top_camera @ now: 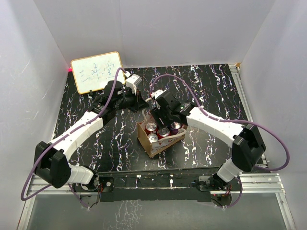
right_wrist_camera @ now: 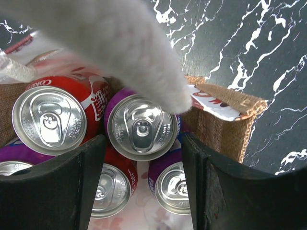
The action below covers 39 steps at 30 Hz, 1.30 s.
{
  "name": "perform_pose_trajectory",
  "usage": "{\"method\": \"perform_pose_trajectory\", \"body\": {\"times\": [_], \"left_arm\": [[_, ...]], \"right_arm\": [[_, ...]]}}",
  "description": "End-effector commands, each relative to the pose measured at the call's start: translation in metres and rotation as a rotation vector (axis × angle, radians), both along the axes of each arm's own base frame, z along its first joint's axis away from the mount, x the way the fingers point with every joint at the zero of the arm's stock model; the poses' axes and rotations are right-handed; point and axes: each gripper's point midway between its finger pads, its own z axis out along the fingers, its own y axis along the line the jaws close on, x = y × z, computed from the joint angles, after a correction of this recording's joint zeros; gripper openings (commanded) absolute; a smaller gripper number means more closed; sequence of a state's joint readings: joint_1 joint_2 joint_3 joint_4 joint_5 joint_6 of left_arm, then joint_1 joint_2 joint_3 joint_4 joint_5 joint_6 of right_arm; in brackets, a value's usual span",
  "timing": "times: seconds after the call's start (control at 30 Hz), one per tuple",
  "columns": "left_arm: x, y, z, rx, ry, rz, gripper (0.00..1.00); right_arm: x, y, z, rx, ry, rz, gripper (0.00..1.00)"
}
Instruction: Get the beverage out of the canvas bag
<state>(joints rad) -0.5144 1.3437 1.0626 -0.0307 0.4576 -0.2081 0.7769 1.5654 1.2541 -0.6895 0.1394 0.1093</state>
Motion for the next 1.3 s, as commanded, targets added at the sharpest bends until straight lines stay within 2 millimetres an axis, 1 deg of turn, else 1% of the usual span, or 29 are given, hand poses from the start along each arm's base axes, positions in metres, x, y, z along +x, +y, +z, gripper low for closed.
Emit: {"method": "perform_pose_trajectory", "body": {"times": [0.0,0.23,0.43,0.67,0.93,1.03,1.1,1.2,1.27], "left_arm": [[0.006,0.008,-0.01,0.064,0.021,0.053,0.0],[0.011,0.016,-0.014,0.095,0.02,0.102,0.0],[0.014,0.021,-0.015,0.112,0.018,0.137,0.0],[0.017,0.024,-0.02,0.132,0.032,0.16,0.0],[0.02,0.029,-0.021,0.148,0.032,0.186,0.0],[0.02,0.029,-0.021,0.149,0.031,0.186,0.0],[0.02,0.029,-0.021,0.148,0.032,0.186,0.0],[0.019,0.028,-0.02,0.144,0.034,0.185,0.0],[0.019,0.028,-0.021,0.143,0.034,0.182,0.0]], "right_arm": [[0.026,0.018,0.024,0.041,-0.117,0.057,0.67],[0.025,0.024,0.007,0.013,-0.101,0.134,0.71],[0.022,0.028,-0.009,0.005,-0.06,0.16,0.74],[0.017,0.02,-0.031,-0.033,-0.02,0.149,0.79],[0.012,0.015,-0.046,-0.045,0.006,0.124,0.78],[0.012,0.016,-0.044,-0.031,0.008,0.112,0.75],[0.013,0.018,-0.04,-0.016,0.003,0.099,0.71],[0.016,0.023,-0.025,0.019,-0.019,0.083,0.6],[0.02,0.028,-0.009,0.052,-0.045,0.076,0.53]]}}
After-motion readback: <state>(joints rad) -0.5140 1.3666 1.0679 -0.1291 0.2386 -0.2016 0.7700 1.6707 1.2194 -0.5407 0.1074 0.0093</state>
